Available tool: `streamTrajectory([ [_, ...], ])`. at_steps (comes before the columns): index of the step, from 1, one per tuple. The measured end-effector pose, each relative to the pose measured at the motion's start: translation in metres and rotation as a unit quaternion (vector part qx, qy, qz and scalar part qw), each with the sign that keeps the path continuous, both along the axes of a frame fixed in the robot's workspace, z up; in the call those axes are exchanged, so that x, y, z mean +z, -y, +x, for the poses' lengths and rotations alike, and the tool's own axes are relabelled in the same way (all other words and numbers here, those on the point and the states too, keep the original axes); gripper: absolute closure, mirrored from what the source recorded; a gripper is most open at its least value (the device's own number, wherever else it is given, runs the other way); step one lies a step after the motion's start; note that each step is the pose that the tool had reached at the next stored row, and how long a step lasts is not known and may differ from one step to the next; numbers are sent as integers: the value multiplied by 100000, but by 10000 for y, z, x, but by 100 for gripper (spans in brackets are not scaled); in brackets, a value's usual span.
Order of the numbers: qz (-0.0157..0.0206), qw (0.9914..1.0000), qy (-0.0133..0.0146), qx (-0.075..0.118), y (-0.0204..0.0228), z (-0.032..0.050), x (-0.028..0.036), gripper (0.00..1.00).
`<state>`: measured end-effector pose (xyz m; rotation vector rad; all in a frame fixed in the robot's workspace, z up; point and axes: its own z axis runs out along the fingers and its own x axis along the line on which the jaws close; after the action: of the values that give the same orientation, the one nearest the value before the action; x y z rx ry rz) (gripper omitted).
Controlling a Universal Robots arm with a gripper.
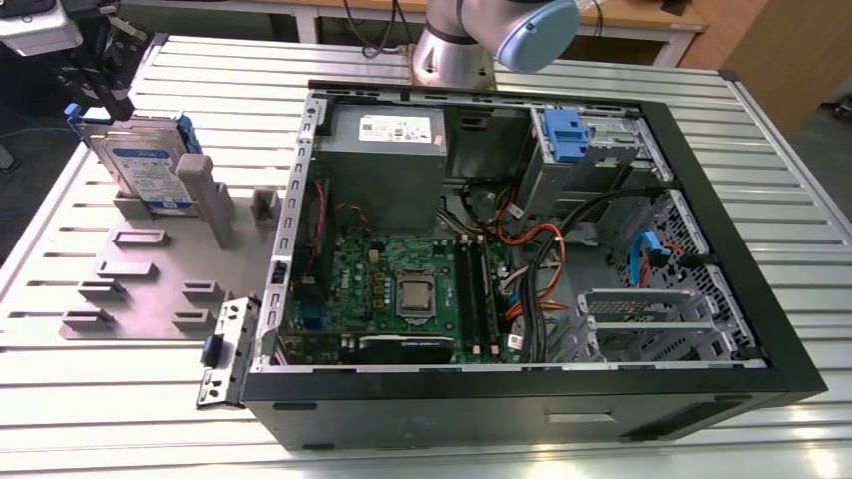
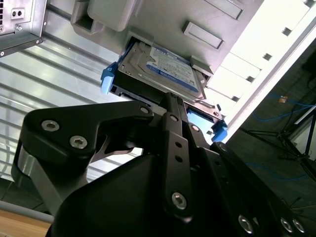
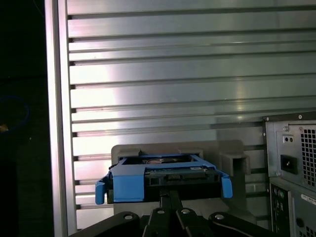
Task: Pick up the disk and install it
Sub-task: 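Reach for the disk, then pick up the disk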
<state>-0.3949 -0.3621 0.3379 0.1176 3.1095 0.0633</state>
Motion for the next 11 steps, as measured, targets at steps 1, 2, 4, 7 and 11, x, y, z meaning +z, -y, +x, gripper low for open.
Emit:
streamTrajectory([
  [1,1,100000,3,-1,0,0,0,89],
  [2,2,100000,4,0,0,0,-1,89],
  [4,2,100000,2,-3,0,0,-1,89],
  [7,-1,100000,3,0,0,0,-11,89],
  [11,1,100000,3,-3,0,0,-11,89],
])
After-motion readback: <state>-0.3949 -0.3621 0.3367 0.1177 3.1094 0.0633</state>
